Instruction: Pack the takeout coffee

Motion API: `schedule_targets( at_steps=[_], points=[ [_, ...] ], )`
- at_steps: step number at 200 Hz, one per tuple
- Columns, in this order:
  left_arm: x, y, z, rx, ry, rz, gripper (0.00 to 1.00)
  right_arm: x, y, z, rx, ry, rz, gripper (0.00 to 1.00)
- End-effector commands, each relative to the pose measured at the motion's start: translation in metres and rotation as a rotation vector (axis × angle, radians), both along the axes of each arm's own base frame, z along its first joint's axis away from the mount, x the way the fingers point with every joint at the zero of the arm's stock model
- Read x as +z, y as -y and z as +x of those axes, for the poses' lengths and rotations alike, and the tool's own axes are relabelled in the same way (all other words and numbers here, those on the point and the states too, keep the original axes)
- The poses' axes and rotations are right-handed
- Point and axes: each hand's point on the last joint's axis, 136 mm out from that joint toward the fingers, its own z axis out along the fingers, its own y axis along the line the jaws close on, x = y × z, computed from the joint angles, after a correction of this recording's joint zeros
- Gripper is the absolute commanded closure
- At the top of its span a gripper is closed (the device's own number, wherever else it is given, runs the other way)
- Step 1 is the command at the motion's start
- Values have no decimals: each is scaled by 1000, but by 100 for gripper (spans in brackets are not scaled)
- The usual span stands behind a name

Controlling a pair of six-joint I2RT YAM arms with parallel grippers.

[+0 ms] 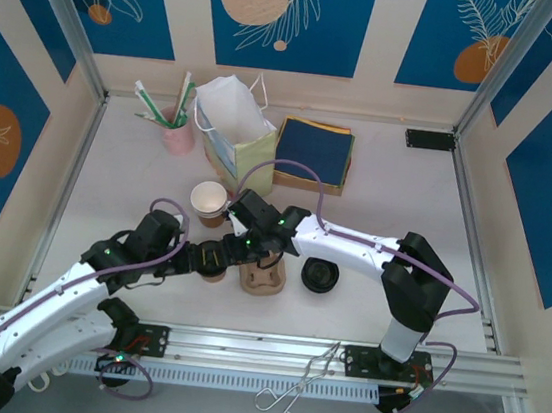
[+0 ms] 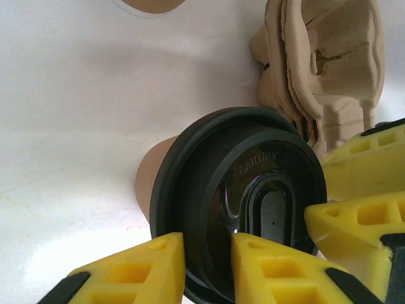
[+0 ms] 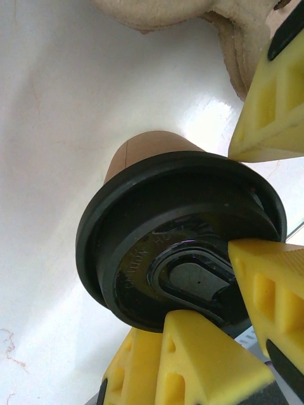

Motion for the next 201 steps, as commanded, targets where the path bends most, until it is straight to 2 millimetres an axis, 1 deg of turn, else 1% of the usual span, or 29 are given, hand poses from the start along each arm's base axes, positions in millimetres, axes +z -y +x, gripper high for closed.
schedule_targets(
  at_steps=[1,18,39,52,69,86,140,159,168,178,201],
  points=[
    [-55,-29,-38,16,-201,155,75,-67,48,-24,2,-98,-281,64],
    [-35,-24,-28,10,-157,135,72,-56,43,-21,8,-76,-260,64],
    [-9,-16,-16,-3,-102,113,69,-38,35,-14,6,-41,-221,63],
    [2,-11,-9,-12,-79,105,68,-28,31,-9,2,-26,-197,63],
    [12,-5,-1,-26,-59,97,67,-20,26,-4,-2,-19,-172,62],
    [18,1,7,-35,-42,91,66,-12,21,0,-5,-11,-152,60],
    [35,5,25,-53,8,120,65,3,9,13,-19,12,-110,60],
    [37,5,27,-56,10,127,66,7,7,19,-32,18,-104,60],
    [36,5,27,-56,9,130,69,8,7,21,-40,19,-100,60],
    [36,3,26,-54,10,133,69,10,5,24,-43,21,-89,60],
    [33,-5,22,-46,4,162,69,13,2,31,-52,23,-75,60]
  ],
)
